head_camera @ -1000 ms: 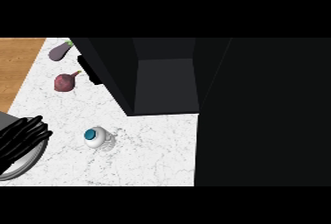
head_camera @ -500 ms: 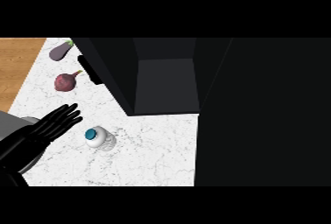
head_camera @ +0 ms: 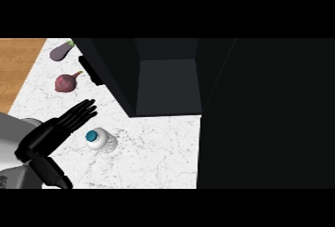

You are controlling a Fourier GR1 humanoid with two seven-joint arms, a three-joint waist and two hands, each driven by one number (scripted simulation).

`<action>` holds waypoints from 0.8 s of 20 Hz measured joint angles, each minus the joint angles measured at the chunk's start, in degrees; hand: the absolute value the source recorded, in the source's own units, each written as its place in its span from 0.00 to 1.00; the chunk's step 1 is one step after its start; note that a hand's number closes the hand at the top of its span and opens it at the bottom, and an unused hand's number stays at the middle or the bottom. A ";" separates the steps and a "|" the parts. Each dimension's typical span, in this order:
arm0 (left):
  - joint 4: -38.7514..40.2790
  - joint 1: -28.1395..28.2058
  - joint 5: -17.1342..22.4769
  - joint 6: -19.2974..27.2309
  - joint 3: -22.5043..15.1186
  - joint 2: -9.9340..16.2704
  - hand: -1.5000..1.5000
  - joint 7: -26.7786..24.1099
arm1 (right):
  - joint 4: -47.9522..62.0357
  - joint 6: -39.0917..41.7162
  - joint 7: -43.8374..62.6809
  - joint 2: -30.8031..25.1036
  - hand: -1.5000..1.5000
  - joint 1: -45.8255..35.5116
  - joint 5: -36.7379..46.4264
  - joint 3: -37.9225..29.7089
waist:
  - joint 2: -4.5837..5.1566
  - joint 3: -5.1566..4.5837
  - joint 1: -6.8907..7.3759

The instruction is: Pick up the bottled water, place it into the cabinet and close the cabinet

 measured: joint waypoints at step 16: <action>28.18 -7.33 -18.66 9.44 -3.21 -0.11 0.00 -22.79 | 0.72 4.74 -5.34 -1.44 0.00 6.29 -3.09 -1.49 | 0.18 -0.07 -0.51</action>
